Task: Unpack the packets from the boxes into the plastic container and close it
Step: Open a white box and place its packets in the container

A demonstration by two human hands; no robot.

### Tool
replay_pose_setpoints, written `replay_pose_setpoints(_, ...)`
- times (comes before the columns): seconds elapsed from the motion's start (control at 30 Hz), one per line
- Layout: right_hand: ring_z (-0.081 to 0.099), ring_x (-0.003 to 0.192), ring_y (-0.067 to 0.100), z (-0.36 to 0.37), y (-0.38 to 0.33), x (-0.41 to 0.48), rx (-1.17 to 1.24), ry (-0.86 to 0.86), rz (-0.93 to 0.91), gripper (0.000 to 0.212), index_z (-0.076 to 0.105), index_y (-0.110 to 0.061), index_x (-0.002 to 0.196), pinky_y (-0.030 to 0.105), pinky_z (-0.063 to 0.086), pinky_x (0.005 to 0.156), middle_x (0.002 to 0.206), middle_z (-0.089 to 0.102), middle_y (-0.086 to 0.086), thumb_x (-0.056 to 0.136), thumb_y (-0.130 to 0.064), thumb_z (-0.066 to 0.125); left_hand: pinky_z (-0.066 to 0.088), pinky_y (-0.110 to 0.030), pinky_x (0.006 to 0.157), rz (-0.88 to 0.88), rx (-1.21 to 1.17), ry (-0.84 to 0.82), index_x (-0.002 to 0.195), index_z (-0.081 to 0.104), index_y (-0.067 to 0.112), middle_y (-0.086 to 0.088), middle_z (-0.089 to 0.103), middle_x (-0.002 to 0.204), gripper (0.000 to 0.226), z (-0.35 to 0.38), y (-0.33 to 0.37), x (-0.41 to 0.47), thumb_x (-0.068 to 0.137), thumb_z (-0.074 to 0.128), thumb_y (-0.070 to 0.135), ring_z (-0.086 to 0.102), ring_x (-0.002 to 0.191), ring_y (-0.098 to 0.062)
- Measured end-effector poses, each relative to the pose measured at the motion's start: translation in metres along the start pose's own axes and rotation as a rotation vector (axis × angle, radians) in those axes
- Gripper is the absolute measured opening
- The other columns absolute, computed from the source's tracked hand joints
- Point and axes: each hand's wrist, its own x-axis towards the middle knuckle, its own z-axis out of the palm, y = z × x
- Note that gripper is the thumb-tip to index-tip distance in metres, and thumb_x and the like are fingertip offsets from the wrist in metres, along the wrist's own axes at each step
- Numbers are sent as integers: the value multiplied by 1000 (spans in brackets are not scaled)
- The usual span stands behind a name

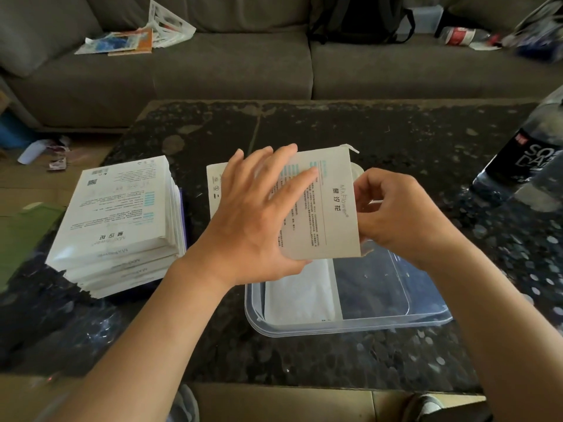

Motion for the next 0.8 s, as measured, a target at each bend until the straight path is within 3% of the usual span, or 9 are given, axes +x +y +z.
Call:
replay_pose_setpoints(0.33, 76, 73, 10, 4, -1, 2, 125, -29, 37, 17, 68, -5, 93, 22, 57, 52, 84, 76, -2, 82, -7, 81, 16, -65, 123, -17, -2, -17, 149, 38, 19, -18, 38, 159, 106, 2, -1, -1, 63, 81, 65, 34, 147, -41)
replay_pose_setpoints(0.5, 77, 77, 15, 0, 0, 2, 278, -44, 111, 6, 74, -4, 92, 28, 62, 60, 86, 79, 2, 91, -1, 69, 16, -66, 123, -38, 19, -33, 148, 43, 18, -17, 37, 159, 106, 1, -8, -5, 61, 82, 64, 34, 147, -41)
replay_pose_setpoints(0.6, 77, 75, 21, -5, 2, 5, 351, 23, 169, 2, 69, 4, 88, 30, 61, 58, 86, 78, 12, 89, 4, 68, 16, -67, 122, -65, 21, -49, 147, 43, 20, -14, 36, 159, 105, -1, -14, -7, 60, 80, 64, 33, 147, -41)
replay_pose_setpoints(0.8, 76, 86, 26, -14, 1, 6, 562, 34, 261, 10, 59, -3, 96, 44, 62, 64, 95, 77, 11, 100, -13, 59, 15, -69, 123, -97, 39, -91, 148, 42, 21, -13, 35, 160, 105, -2, -17, -7, 59, 79, 64, 31, 148, -40)
